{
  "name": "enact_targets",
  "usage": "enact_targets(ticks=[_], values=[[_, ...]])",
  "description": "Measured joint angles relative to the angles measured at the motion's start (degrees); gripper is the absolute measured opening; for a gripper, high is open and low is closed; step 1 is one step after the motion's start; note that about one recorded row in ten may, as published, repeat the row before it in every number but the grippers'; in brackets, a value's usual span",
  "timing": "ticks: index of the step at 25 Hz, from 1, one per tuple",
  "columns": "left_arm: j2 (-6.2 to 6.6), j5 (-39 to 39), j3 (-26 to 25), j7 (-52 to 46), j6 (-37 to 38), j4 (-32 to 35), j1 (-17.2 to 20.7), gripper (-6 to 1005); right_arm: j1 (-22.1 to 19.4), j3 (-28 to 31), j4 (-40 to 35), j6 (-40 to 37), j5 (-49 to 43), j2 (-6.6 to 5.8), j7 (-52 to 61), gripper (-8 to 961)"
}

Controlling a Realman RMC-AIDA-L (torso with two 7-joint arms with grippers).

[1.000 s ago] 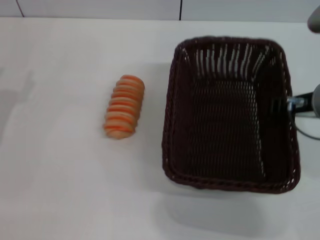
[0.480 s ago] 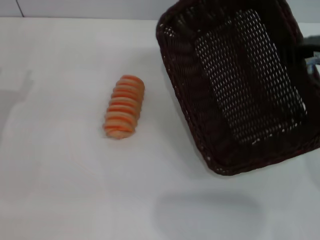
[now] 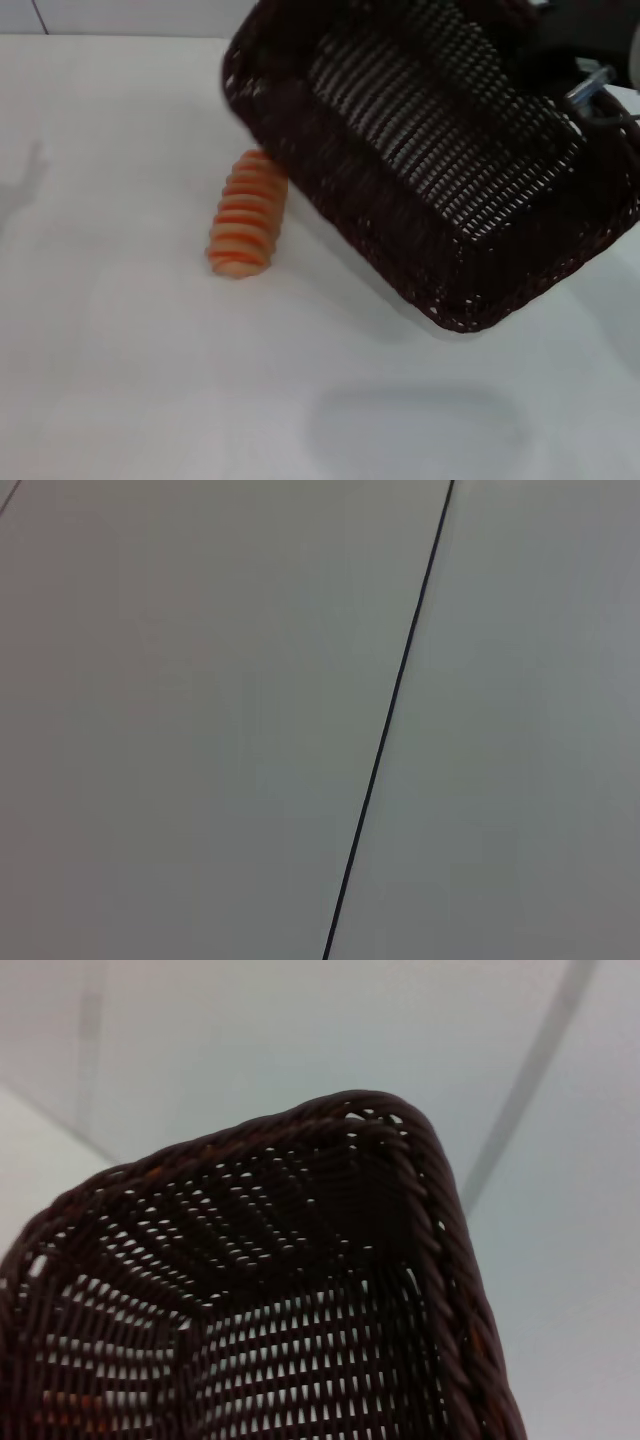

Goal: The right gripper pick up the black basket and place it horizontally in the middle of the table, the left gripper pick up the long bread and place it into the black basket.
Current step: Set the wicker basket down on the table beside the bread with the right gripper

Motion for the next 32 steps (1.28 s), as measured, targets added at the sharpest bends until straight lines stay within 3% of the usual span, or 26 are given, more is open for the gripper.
enact_targets(ticks=[4,8,12,25,32], values=[[-0.46,0.0,0.0,0.1,-0.7,-0.5,0.0,858,0.7,1.3,0.0,-1.1,5.3,-0.01,-8.1,139],[-2.49,0.0,-0.5,3.1,-0.8,-1.2,0.2,858,1.9,3.0,0.1,-1.3,11.4,-0.02,-15.4,139],[-3.17,0.0,-0.7,4.6,-1.2,-2.3,0.5,858,3.6,3.5,0.5,-0.5,16.0,0.00,-20.6,139],[-3.26,-0.2,-3.4,7.9,-4.2,-6.3,0.3,858,12.5,6.3,4.6,18.8,29.7,0.01,-26.8,139],[-3.29,-0.3,-5.3,7.8,-5.2,-6.6,-0.9,858,16.3,13.1,5.3,28.7,36.2,0.04,-25.8,138]])
